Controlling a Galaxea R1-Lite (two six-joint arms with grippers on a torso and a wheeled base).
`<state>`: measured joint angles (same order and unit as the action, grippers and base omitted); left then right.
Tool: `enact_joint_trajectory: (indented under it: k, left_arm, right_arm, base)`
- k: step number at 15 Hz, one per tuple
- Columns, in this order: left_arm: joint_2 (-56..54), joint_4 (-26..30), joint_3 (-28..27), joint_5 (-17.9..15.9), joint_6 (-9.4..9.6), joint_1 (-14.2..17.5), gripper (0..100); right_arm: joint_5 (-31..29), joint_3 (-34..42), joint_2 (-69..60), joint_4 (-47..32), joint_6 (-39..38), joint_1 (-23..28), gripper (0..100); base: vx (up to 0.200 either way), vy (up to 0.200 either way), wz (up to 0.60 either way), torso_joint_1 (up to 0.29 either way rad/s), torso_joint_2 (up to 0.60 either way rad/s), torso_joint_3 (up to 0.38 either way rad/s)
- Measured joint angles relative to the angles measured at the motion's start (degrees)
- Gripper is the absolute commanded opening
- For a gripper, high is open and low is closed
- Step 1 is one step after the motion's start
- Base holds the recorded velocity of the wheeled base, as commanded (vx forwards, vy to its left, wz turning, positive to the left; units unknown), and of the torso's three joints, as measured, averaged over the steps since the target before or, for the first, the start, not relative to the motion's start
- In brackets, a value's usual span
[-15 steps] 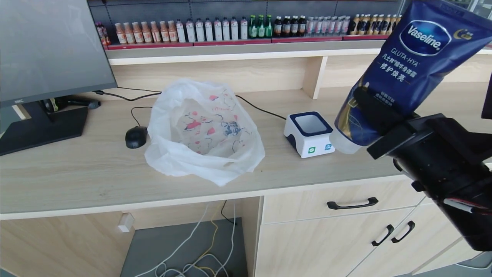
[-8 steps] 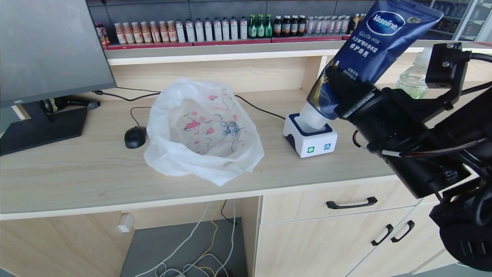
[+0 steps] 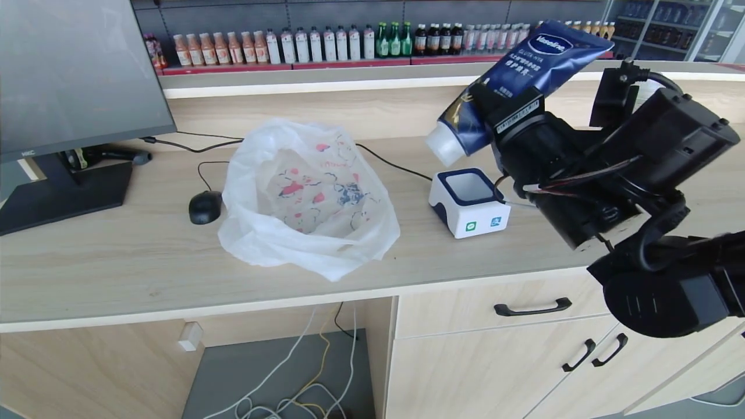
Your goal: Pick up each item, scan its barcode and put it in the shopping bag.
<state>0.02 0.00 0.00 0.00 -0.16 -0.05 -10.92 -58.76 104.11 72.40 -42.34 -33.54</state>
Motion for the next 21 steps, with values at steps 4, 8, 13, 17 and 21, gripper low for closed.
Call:
enact_joint_trajectory:
  k: [4, 8, 13, 17, 21]
  left_arm:
    - [0.00, 0.00, 0.00, 0.00, 0.00, 0.00, 100]
    - [0.00, 0.00, 0.00, 0.00, 0.00, 0.00, 100]
    - [0.00, 0.00, 0.00, 0.00, 0.00, 0.00, 100]
    - [0.00, 0.00, 0.00, 0.00, 0.00, 0.02, 100]
    - [0.00, 0.00, 0.00, 0.00, 0.00, 0.05, 100]
  right_arm:
    - [0.00, -2.43, 1.32, -5.73, -6.85, 2.65, 0]
    - [-0.02, -5.33, 2.32, -12.57, -11.42, 5.03, 0]
    - [-0.11, -8.00, 5.34, -13.64, -13.12, 7.44, 0]
    - [-0.07, -9.22, 8.22, -13.62, -14.26, 7.79, 0]
    - [-0.10, -9.85, 10.08, -13.56, -14.46, 7.91, 0]
  base:
    - [0.000, 0.000, 0.00, 0.000, 0.00, 0.000]
    - [0.000, 0.000, 0.00, 0.000, 0.00, 0.000]
    - [0.000, 0.000, 0.00, 0.000, 0.00, 0.000]
    - [0.000, 0.000, 0.00, 0.000, 0.00, 0.000]
    - [0.000, 0.000, 0.00, 0.000, 0.00, 0.000]
